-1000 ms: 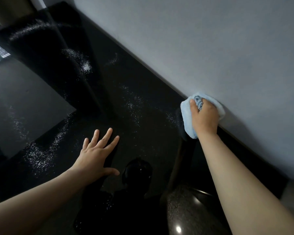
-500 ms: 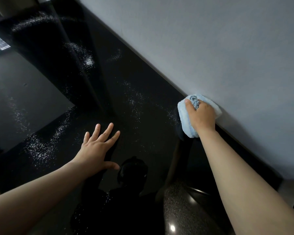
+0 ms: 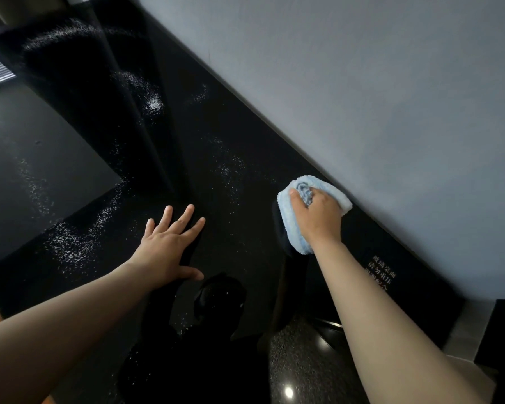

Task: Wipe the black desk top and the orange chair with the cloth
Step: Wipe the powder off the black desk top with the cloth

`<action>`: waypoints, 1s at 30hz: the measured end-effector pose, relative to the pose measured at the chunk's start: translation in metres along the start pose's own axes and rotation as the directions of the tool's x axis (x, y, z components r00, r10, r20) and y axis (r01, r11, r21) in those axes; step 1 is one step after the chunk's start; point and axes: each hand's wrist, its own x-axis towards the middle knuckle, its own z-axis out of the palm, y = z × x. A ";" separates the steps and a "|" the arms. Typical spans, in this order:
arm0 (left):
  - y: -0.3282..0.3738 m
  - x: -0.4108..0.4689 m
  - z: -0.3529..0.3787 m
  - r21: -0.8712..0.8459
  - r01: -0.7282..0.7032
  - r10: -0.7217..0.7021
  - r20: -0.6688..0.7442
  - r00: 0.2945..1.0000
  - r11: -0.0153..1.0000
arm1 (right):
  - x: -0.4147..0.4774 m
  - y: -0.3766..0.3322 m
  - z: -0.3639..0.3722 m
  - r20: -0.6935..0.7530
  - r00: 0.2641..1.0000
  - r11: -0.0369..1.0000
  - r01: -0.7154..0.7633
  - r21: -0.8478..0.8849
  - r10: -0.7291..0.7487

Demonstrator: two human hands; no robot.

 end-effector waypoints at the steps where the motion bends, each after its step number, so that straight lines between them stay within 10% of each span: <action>1: 0.000 0.000 0.000 0.001 0.002 -0.002 0.000 1.000 1.000 | -0.005 -0.002 0.001 0.000 1.000 1.000 0.010 0.003 -0.010; 30: -0.004 -0.001 0.000 0.001 -0.039 0.039 0.005 0.999 0.999 | -0.102 -0.042 0.035 -0.006 1.000 1.000 0.010 -0.017 -0.010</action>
